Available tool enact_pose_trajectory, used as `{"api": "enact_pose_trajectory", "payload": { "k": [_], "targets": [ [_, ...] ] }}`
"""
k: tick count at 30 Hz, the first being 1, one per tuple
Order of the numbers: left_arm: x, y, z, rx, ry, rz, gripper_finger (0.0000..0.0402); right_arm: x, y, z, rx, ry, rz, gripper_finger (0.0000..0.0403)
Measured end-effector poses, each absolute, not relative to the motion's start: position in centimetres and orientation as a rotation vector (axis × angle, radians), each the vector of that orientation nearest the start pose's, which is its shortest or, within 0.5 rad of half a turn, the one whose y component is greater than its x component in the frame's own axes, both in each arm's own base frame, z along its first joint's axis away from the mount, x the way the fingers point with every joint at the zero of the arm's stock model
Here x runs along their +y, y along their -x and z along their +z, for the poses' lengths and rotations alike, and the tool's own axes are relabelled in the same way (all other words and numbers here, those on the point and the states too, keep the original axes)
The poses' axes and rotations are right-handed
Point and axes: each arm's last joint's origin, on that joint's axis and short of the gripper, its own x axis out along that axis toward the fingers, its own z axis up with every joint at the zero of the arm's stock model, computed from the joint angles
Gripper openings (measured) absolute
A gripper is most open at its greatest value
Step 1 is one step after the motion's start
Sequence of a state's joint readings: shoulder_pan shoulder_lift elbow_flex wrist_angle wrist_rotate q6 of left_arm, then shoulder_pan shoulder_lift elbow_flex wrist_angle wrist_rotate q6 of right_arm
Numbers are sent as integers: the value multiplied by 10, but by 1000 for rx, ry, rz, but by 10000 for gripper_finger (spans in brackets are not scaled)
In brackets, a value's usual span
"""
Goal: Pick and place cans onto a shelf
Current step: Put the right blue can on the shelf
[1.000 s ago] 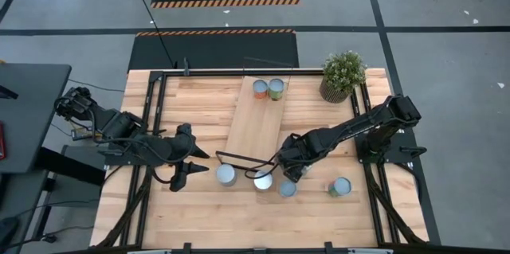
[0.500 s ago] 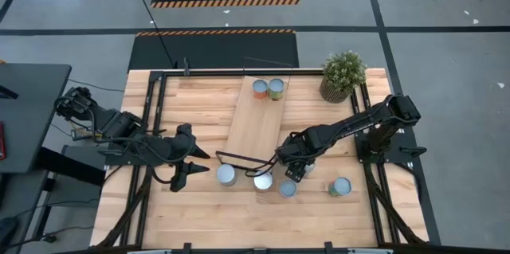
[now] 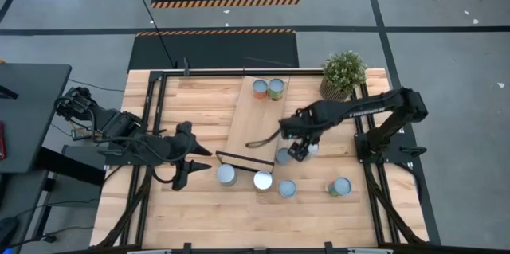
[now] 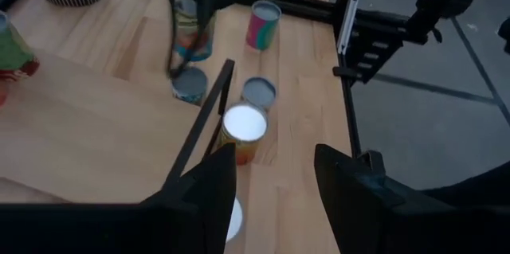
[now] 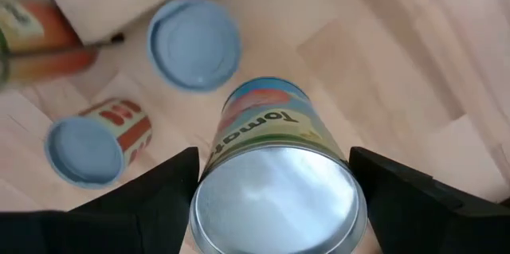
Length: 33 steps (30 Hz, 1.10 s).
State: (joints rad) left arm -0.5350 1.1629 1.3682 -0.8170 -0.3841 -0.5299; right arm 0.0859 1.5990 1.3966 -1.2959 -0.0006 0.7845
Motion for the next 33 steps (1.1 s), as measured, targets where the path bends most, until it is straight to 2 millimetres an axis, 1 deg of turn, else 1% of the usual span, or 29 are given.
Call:
{"api": "enact_pose_trajectory", "payload": {
  "k": [5,9,13,17,20,23,26,29,33],
  "targets": [
    [-103,-196,402,538,250,16,176,-2,-289,302,1366,-672,-582,318],
    [-103,-196,402,539,231,12,176,-23,-293,315,1296,-752,-610,318],
    [-102,-196,402,533,220,27,176,-37,-295,326,1229,-787,-632,318],
    [-102,-196,402,523,209,50,176,-48,-305,330,1103,-812,-610,318],
    [-102,-196,402,521,210,54,176,-56,-317,329,1018,-829,-593,318],
    [-102,-197,403,517,222,56,176,-63,-330,325,996,-821,-595,318],
    [-102,-197,403,512,226,55,176,-72,-343,319,1004,-773,-633,318],
    [-102,-197,403,511,232,56,176,-83,-353,310,1020,-776,-653,318],
    [-102,-197,403,511,255,62,176,-95,-360,296,1075,-795,-658,318]
  ]
}}
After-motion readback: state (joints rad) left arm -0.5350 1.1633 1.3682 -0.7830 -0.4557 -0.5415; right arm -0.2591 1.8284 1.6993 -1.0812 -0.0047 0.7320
